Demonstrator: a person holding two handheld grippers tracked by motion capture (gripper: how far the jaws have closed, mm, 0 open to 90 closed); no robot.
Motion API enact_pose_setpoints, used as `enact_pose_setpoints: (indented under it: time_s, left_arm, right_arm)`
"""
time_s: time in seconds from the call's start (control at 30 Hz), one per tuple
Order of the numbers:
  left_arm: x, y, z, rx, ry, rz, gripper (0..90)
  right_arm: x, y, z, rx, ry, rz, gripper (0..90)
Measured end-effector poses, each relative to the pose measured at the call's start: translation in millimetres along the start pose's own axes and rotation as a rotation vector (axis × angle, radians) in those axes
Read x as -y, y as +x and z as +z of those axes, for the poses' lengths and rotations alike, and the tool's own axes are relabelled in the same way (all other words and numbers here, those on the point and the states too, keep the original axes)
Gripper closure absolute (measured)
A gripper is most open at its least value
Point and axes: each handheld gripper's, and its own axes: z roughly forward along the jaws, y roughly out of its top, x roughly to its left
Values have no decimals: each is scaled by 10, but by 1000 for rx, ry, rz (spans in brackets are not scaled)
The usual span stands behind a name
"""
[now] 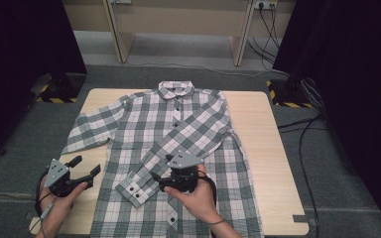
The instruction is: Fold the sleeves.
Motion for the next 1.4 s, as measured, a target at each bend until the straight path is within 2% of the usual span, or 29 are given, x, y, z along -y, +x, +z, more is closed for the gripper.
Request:
enact_pose_setpoints:
  time_s: [0.4,0.6,0.8,0.97,1.27,1.4]
  left_arm:
    - [-2,-8,5,-5,1,-3,186]
    - [-3,-14,8,-6,5,3,187]
    - [-3,-12,8,-7,4,-1,187]
    - [-3,-12,7,-8,4,-1,187]
    - [-2,-15,6,-10,3,2,187]
    - [-2,-12,6,-12,1,-7,186]
  right_arm:
    - [150,-366,-204,98,-1,68,240]
    - [248,-555,-351,159,-1,94,245]
    - [356,-748,-524,218,-8,139,248]
    - [425,-857,-647,256,-5,158,253]
    - [667,-1115,-987,361,2,212,258]
    - [831,-1275,-1226,440,-15,260,260]
